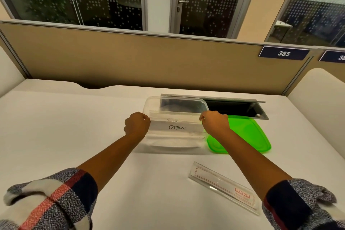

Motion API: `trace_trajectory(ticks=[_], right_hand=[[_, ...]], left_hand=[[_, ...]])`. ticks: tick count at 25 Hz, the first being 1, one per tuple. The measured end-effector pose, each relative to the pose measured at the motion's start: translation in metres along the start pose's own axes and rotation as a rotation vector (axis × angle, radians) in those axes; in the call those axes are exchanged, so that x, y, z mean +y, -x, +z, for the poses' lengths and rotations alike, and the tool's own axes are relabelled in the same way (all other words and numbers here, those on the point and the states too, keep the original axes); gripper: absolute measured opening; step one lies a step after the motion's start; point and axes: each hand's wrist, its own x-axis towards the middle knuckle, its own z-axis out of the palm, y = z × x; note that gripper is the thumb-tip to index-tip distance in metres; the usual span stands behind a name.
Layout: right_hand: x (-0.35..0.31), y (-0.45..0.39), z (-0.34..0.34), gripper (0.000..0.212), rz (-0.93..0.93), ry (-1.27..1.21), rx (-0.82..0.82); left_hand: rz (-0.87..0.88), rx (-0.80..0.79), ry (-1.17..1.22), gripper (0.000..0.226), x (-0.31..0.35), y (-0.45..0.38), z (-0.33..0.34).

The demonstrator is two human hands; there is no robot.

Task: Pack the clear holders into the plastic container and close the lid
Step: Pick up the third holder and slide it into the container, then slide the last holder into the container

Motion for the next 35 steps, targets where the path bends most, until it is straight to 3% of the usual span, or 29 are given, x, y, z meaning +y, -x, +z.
trace_trajectory(ticks=[6,12,15,18,22,25,28,32,35], right_hand=[[-0.016,-0.008,0.004,0.029,0.089,0.125,-0.098],[-0.016,-0.01,0.006,0.03,0.039,0.205,-0.119],[-0.013,-0.008,0.001,0.029,0.06,0.087,-0.087],[-0.002,0.001,-0.007,0.032,0.076,-0.16,-0.007],[0.022,0.037,-0.012,0.03,-0.022,-0.368,0.23],[0.043,0.077,-0.007,0.027,-0.03,-0.524,0.388],[0.069,0.117,0.008,0.023,0.01,-0.581,0.41],[0.106,0.152,0.034,0.023,0.108,-0.519,0.248],[0.128,0.171,0.053,0.031,0.195,-0.562,0.125]], left_hand=[[0.014,-0.194,-0.444,0.051,0.007,-0.001,0.009],[-0.029,-0.254,-0.453,0.056,0.01,-0.004,0.013],[-0.003,-0.241,-0.419,0.054,0.009,0.001,0.009],[0.138,-0.104,-0.346,0.046,0.007,0.015,0.005],[0.512,0.248,-0.036,0.024,0.001,0.052,-0.001],[0.671,0.305,0.074,0.022,-0.007,0.087,0.006],[0.69,0.209,0.137,0.028,-0.015,0.117,0.019],[0.772,-0.158,0.003,0.043,-0.029,0.148,0.049],[0.601,-0.399,-0.045,0.057,-0.035,0.162,0.071]])
